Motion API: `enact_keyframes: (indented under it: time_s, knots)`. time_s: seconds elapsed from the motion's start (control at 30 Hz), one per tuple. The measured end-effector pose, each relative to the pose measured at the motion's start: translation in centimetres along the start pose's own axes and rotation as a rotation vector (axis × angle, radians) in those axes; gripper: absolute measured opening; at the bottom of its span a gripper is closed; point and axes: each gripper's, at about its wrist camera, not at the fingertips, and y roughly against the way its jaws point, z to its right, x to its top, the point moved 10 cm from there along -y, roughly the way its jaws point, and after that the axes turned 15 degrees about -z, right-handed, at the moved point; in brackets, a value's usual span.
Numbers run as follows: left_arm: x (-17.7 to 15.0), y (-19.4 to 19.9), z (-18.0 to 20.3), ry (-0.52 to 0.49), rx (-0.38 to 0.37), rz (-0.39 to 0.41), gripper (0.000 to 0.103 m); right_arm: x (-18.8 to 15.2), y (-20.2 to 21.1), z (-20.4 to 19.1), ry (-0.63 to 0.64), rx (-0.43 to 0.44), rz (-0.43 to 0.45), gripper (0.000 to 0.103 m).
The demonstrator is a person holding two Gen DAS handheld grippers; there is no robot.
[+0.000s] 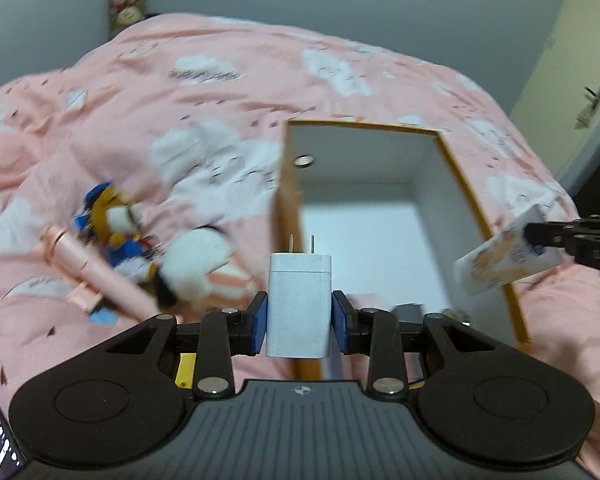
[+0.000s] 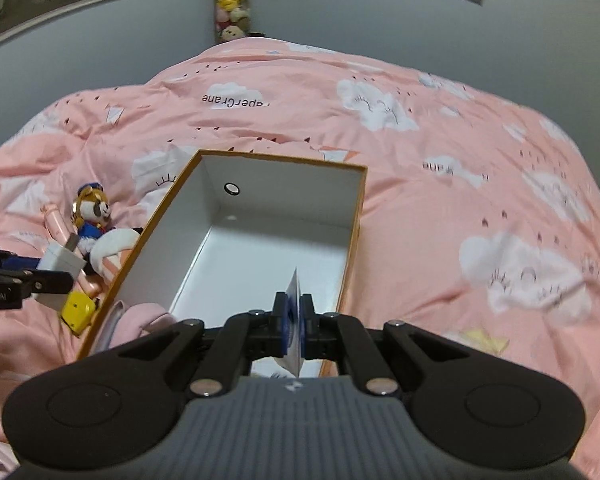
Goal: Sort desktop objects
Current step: 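Carry the white charger over the box with the left gripper while the right holds the tube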
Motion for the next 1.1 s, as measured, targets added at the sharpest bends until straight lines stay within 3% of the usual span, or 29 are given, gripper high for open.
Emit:
enact_keyframes:
  time_s: [0.1, 0.43, 0.73, 0.9, 1.1]
  knots:
    - [0.1, -0.3, 1.4, -0.025, -0.059, -0.008, 0.038, -0.7, 0.2, 0.4, -0.043, 0.015, -0.005, 0.005]
    - [-0.5, -1.3, 3.1, -0.039, -0.149, -0.034, 0.038, -3.2, -0.3, 1.0, -0.121, -0.032, -0.053, 0.005]
    - [-0.7, -1.7, 4.4, -0.061, -0.177, -0.055, 0.038, -3.7, 0.1, -0.9, -0.032, -0.137, -0.081, 0.005]
    - [-0.5, -2.2, 5.8, -0.086, -0.247, -0.072, 0.038, -4.6, -1.0, -2.3, 0.023, -0.188, -0.126, 0.005]
    - [-0.4, -3.6, 7.2, -0.065, -0.35, -0.135, 0.038, -5.2, -2.8, -1.9, -0.012, -0.184, -0.157, 0.005]
